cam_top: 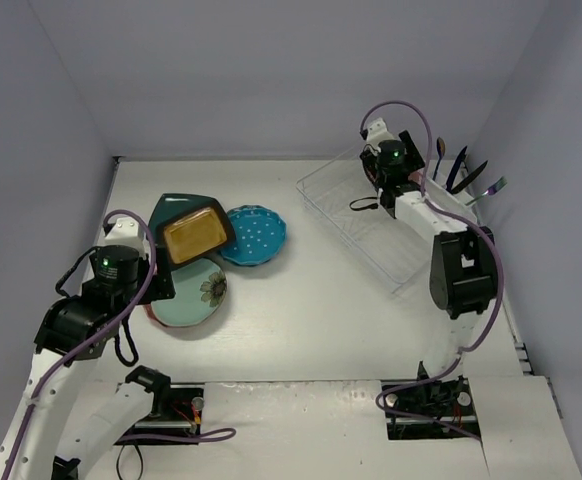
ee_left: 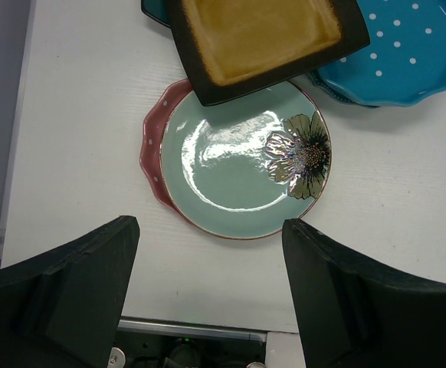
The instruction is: Load the plates into the dish rack
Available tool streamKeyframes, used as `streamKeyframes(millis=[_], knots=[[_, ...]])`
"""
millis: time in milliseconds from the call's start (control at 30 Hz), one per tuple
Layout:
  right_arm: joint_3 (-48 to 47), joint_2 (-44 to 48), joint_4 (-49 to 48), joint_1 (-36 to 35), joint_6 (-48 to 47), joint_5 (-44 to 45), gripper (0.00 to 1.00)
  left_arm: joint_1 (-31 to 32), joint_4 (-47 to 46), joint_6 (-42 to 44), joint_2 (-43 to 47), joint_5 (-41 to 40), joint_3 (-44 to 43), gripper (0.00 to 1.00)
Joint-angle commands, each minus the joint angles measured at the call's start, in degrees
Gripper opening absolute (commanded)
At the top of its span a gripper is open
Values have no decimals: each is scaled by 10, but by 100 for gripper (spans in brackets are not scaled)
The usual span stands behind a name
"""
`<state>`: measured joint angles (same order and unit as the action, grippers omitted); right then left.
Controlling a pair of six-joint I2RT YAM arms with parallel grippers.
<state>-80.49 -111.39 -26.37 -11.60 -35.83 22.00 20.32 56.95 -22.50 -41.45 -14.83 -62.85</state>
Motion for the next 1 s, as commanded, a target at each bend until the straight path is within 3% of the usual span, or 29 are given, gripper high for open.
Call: streamKeyframes(millis=[0, 200, 333, 467, 533, 700, 967], knots=[[-34, 93, 7, -3, 95, 36, 75, 3, -17, 4, -2, -1, -10, 76], [-49, 181, 112, -32, 229, 113, 90, 3, -14, 14, 1, 1, -11, 76], [-66, 221, 237, -119, 327, 120, 95, 3, -11, 14, 4, 2, -5, 76], [-96, 224, 379, -201, 502, 111, 96, 3, -2, 8, 7, 5, 1, 76], [-98, 217, 437, -221, 633, 66, 94, 3, 5, 6, 7, 10, 1, 76], [-42, 200, 449, -279, 832, -14, 93, 3, 19, 6, 16, 15, -4, 76], [-21, 109, 418, -316, 960, -107, 89, 3, 36, -14, 35, 23, -12, 76]])
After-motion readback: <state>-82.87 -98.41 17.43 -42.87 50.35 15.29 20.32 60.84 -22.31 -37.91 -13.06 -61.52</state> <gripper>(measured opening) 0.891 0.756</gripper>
